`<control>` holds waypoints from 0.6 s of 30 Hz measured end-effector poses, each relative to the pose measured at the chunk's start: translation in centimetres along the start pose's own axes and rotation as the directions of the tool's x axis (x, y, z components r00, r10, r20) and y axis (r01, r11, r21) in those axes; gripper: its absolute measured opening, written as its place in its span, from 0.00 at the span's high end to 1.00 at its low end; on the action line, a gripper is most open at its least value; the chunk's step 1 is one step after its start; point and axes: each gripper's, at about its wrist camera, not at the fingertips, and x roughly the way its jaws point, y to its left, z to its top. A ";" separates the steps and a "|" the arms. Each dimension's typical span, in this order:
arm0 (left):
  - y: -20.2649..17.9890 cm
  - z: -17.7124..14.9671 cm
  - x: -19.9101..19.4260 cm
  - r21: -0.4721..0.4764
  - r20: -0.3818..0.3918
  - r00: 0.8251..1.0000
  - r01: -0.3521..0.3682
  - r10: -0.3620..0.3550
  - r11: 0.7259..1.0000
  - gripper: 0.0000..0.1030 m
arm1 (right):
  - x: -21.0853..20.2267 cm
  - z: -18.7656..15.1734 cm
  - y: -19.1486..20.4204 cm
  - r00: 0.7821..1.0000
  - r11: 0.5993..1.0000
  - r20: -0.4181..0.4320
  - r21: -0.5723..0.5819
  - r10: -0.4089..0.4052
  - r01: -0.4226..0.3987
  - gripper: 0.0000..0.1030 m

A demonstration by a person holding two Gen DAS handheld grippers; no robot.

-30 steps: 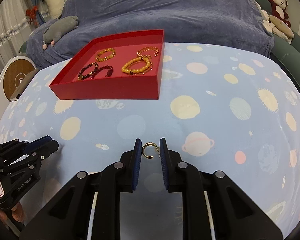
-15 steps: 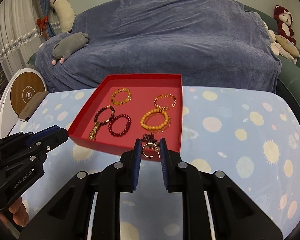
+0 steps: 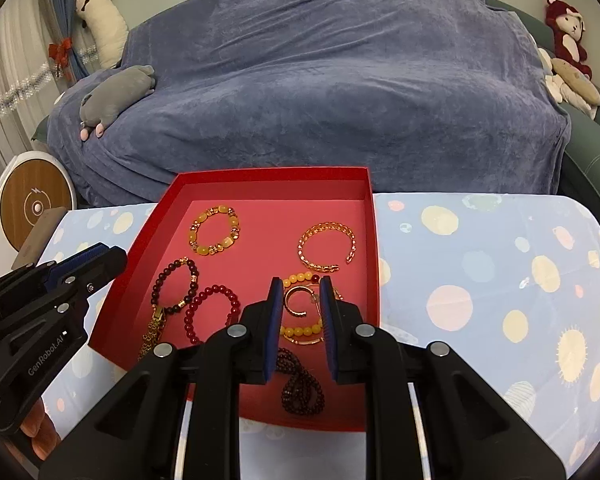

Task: Organize jewelry
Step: 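Carry both earrings into the red box and open both tools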

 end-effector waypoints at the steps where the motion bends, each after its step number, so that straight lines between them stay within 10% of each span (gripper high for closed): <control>1: 0.1 0.0 0.5 0.000 -0.003 1.000 -0.002 0.002 1.000 0.84 | 0.5 0.1 0.1 1.000 1.000 -0.004 -0.005 -0.002 0.002 0.82; 15: 0.4 -1.0 4.8 0.005 -0.057 0.998 0.001 -0.001 1.000 0.81 | 4.3 -0.4 1.2 0.999 0.999 -0.040 -0.034 -0.023 0.021 0.82; 18: 0.2 -1.1 4.9 0.022 -0.054 0.998 -0.030 0.031 0.999 0.74 | 4.1 -0.5 1.1 0.999 0.999 -0.032 -0.034 -0.038 0.036 0.64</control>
